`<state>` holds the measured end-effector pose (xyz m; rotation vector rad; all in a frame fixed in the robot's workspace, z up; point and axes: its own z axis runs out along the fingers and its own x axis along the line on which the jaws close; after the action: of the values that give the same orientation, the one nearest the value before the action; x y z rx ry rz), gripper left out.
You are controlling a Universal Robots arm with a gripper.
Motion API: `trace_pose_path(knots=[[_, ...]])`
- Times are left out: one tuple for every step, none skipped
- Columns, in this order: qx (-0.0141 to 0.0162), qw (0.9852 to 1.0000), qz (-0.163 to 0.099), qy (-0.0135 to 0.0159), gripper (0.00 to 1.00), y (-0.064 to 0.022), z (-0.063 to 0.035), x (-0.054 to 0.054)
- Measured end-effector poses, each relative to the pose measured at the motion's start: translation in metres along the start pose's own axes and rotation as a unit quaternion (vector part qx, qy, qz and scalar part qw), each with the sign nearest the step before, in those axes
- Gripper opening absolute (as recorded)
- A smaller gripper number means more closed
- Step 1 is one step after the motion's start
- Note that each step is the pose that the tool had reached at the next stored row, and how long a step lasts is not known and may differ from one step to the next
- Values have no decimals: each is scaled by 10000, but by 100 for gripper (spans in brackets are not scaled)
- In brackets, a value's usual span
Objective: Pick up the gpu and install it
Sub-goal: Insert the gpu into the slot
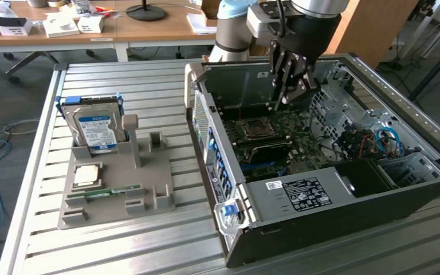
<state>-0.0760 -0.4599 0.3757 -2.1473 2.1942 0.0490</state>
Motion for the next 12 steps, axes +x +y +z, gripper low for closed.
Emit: trace_pose_path(knots=[[0,10000,0,0,33,0,0,0],[0,10000,0,-1,33,0,2,0],[1,10000,0,-2,33,0,12,1],[1,10000,0,-2,33,1,28,2],[0,10000,0,-1,33,1,46,3],[0,10000,0,0,33,2,64,5],[0,10000,0,-1,33,2,83,6],[-1,10000,0,-1,33,3,100,7],[-2,10000,0,0,33,3,117,9],[-2,10000,0,0,33,4,135,10],[-3,10000,0,0,33,4,154,11],[-3,10000,0,0,33,5,168,13]])
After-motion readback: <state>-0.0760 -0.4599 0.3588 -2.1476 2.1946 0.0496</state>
